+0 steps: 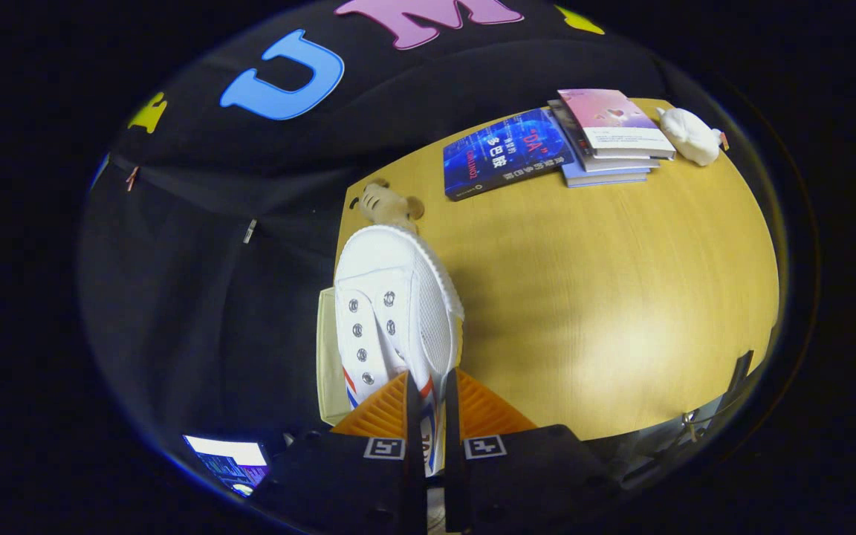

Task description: Open the storage box then place both shoes into the box .Put the left shoe in first, then the right shoe, with the right side of both shoes facing outward in a uniform manner.

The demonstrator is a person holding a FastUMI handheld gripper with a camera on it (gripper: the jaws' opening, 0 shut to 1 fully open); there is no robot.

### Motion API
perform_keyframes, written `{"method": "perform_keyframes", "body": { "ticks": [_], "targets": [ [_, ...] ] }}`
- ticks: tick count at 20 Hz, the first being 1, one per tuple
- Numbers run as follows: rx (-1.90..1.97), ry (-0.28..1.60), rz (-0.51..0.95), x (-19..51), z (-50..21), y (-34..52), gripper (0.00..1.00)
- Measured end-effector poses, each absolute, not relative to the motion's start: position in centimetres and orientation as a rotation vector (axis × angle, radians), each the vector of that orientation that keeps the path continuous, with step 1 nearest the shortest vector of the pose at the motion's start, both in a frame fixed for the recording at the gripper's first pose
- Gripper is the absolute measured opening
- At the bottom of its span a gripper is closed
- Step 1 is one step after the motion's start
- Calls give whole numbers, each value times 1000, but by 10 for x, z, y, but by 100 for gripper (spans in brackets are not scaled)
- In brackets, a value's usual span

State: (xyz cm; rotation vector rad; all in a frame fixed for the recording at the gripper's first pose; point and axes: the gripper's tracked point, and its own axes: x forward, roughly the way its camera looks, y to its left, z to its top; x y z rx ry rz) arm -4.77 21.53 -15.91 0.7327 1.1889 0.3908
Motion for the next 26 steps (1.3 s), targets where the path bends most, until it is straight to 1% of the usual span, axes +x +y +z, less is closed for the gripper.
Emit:
{"method": "perform_keyframes", "body": {
  "ticks": [4, 7, 10, 13, 18, 20, 23, 24, 26],
  "targets": [
    [709, 1240, 432, -53, -156, 273, 14],
    [658, 1284, 411, -56, -170, 299, 14],
    [581, 1321, 360, -61, -187, 310, 14],
    [547, 1365, 356, -64, -199, 320, 14],
    [519, 1374, 324, -59, -207, 322, 15],
    [510, 1379, 311, -58, -212, 320, 20],
    [586, 1370, 349, -53, -202, 335, 28],
    [583, 1350, 347, -47, -197, 330, 25],
    [557, 1320, 344, -39, -194, 323, 36]
  ]
}}
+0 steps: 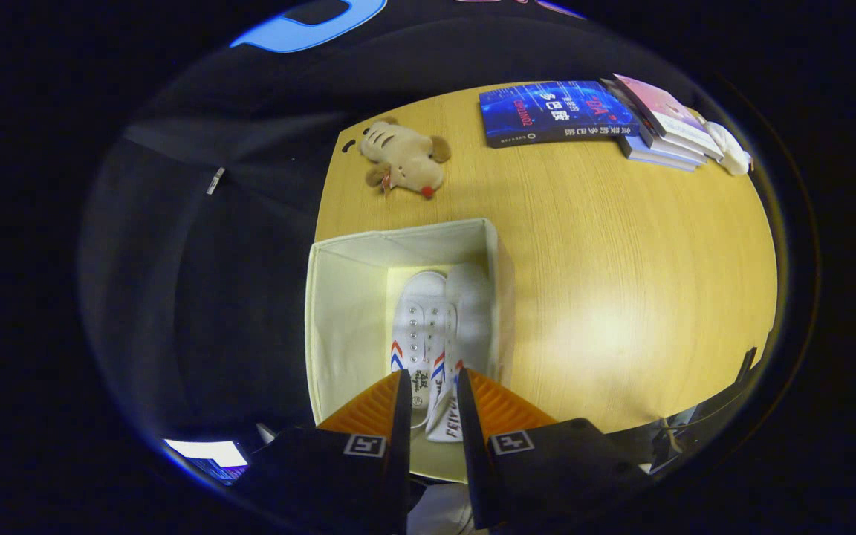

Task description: Open the storage box then place both shoes into the box .Put the left shoe in first, then the right shoe, with the right side of both shoes facing outward in a uniform manner.

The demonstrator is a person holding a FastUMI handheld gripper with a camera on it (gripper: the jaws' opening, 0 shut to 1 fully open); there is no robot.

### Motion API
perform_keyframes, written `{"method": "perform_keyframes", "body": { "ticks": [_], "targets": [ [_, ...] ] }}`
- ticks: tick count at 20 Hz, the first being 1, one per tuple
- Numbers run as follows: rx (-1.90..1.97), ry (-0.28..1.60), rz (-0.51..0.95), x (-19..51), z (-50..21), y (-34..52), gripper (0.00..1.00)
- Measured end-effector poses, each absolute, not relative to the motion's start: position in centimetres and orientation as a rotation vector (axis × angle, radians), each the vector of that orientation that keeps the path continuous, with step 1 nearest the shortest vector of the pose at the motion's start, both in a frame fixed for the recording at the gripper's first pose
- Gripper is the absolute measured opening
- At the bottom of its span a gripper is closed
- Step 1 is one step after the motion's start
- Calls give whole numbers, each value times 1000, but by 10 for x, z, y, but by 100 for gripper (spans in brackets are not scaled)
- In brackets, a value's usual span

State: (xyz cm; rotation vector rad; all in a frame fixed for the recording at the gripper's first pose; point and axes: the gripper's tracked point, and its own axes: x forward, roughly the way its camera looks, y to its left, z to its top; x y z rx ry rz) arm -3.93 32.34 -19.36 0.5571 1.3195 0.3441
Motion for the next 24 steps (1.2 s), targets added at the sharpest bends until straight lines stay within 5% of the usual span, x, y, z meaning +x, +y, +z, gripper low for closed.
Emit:
{"method": "perform_keyframes", "body": {
  "ticks": [3, 5, 13, 24],
  "targets": [
    [565, 1306, 356, -36, -191, 318, 81],
    [559, 1299, 362, -37, -192, 314, 99],
    [632, 1158, 403, -23, -163, 296, 99],
    [484, 798, 229, 17, -137, 137, 99]
  ]
}}
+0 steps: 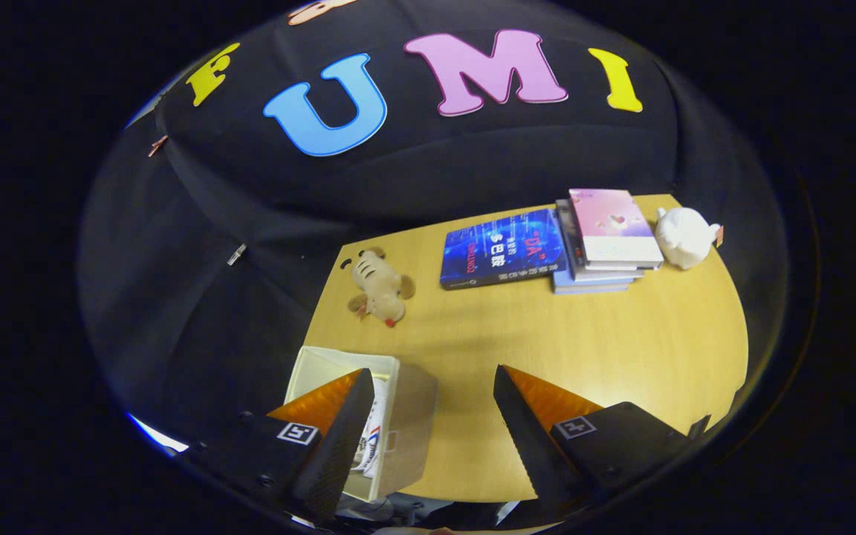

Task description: Open the storage box then place both shoes into the box .Put the left shoe in first, then the right shoe, with the right side of both shoes facing outward in a uniform manner.

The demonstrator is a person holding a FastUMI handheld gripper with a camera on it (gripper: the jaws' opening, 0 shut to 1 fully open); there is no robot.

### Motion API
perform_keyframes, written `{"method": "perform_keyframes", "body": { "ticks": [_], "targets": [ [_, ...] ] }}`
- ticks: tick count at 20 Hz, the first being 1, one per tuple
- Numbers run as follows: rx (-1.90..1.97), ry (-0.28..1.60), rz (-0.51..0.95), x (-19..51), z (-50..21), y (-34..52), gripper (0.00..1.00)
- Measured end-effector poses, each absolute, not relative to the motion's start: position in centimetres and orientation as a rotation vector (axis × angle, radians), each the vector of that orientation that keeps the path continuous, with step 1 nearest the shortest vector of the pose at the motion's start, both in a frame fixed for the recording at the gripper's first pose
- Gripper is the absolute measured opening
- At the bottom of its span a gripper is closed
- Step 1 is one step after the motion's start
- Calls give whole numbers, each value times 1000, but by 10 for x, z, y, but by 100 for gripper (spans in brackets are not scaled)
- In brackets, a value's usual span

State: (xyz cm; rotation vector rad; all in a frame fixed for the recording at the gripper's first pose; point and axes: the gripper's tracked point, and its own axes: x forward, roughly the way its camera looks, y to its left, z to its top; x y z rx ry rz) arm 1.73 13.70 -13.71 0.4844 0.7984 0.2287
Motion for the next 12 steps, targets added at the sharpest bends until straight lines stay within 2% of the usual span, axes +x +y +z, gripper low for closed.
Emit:
{"method": "perform_keyframes", "body": {
  "ticks": [8, 12],
  "targets": [
    [313, 556, 103, 29, -107, 17, 99],
    [211, 379, 50, 31, -70, -41, 99]
  ]
}}
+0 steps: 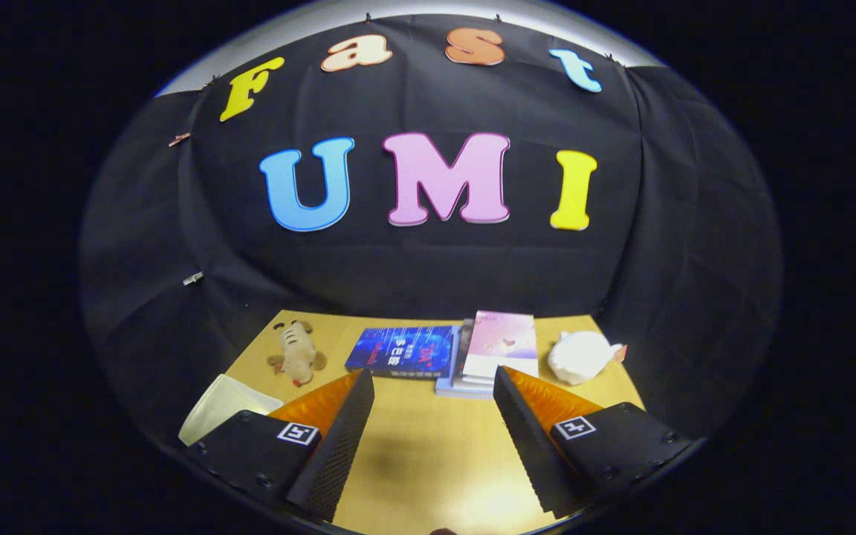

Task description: Open the storage box then place both shoes into the box .Put the left shoe in first, then the right shoe, with the right side of both shoes facing outward in a uniform manner.

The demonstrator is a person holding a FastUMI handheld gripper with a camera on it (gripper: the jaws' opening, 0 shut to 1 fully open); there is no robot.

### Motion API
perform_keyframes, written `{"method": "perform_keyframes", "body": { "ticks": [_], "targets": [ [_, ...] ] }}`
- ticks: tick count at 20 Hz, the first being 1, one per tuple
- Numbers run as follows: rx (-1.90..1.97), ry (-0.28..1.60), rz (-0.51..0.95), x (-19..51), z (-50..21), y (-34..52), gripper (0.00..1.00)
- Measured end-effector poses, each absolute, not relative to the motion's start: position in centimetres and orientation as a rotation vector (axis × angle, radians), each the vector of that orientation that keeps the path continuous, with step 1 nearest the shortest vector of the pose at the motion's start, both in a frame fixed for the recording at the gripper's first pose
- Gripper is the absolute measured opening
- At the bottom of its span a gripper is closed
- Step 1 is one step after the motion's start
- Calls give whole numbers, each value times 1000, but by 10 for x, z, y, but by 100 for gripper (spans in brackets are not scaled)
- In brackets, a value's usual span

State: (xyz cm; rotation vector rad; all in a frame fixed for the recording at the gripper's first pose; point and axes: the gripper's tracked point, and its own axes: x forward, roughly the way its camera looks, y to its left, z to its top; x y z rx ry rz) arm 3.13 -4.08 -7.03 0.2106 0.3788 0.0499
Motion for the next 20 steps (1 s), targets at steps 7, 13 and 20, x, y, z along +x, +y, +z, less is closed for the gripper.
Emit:
{"method": "perform_keyframes", "body": {
  "ticks": [7, 13, 20],
  "targets": [
    [175, 138, -49, 23, -4, -122, 98],
    [126, 66, -74, 19, 11, -151, 98],
    [114, 80, -58, 27, 2, -161, 98]
  ]
}}
